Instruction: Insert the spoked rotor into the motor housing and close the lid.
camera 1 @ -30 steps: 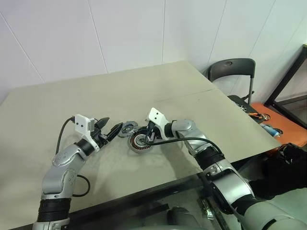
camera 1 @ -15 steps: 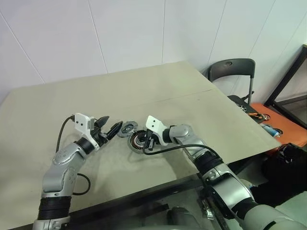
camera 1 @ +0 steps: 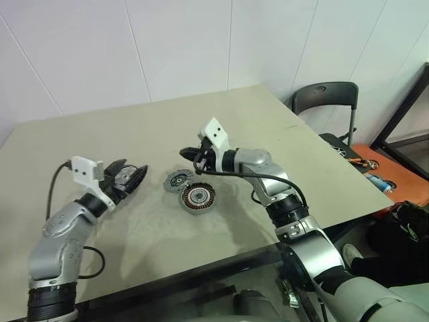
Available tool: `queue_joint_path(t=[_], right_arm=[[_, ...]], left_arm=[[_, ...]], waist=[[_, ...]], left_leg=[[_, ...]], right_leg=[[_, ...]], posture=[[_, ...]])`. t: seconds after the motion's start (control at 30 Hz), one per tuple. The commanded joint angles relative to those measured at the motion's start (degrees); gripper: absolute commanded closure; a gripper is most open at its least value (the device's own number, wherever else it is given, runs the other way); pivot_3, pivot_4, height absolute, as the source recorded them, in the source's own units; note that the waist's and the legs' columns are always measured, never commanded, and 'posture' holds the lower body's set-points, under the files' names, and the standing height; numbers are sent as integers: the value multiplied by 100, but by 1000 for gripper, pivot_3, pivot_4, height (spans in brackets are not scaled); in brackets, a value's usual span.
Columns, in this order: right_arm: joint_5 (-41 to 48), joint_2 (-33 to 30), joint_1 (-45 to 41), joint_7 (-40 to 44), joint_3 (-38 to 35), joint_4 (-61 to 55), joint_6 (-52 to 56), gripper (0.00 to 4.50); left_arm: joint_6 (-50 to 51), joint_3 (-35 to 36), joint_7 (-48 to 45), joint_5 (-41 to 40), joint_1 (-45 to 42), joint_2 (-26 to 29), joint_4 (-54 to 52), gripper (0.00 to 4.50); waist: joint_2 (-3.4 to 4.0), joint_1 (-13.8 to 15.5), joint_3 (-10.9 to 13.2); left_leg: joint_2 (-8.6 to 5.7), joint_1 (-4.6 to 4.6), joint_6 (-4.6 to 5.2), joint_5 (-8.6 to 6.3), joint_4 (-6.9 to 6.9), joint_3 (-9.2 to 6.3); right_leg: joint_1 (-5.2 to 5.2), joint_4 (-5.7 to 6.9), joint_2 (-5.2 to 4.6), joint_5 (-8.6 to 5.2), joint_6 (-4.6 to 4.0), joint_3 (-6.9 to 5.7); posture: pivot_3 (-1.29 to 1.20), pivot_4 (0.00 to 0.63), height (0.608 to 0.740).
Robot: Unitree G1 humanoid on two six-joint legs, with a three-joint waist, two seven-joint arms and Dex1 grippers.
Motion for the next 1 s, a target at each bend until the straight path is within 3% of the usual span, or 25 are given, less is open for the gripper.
queue_joint_path(t=[0.03,0.13,0.3,0.5,0.63,0.87,1.0], right_arm=[[-370,-52,7,-313,238,176,-329,4452],[-482,-56,35,-522,267,351,-421,4452],[-407,21,-8,-742,103,429,-450,4452],[-435,55,116,-783,193,272,-448,4452],[-444,30,154,-791,197,242,-446,4500],[-459,42,201,-841,217,226,-441,4500],[-485,36,261,-845,257,192,-447,4500]], left_arm=[[-429,340,-195,237,-87,373,373,681],[-704,458,-456,343,-141,694,784,681],[-1308,798,-512,658,-678,1352,2487,681],[-963,920,-1327,154,-912,1448,3082,681],[-1015,920,-1460,205,-1120,1477,3829,45],[-1234,528,-1537,711,-1419,1504,5193,45],[-1262,324,-1739,813,-1492,1377,5337,45]], waist=[[0,-2,0],[0,-4,0],[-2,-14,-1],[-3,-41,-2],[-11,-42,-6],[-11,-48,-7],[-17,-43,-10]], left_leg=[[0,0,0,0,-1,1],[-2,-1,-1,0,-4,2],[0,1,-5,3,-33,2],[2,4,-17,10,-57,8],[2,-4,-21,11,-58,21],[2,-6,-19,9,-58,23],[2,-8,-19,9,-57,22]], right_leg=[[0,-1,0,0,0,0],[-1,-4,-2,-1,-1,0],[-13,-6,-2,-3,-6,0],[-25,-7,-7,-8,-15,-4],[-40,-7,-9,-8,-15,-4],[-46,-1,-9,-8,-16,-4],[-47,-1,-9,-8,-16,-4]], posture=[[0,0,740],[0,0,740],[0,0,740],[0,0,740],[0,0,740],[0,0,740],[0,0,740]])
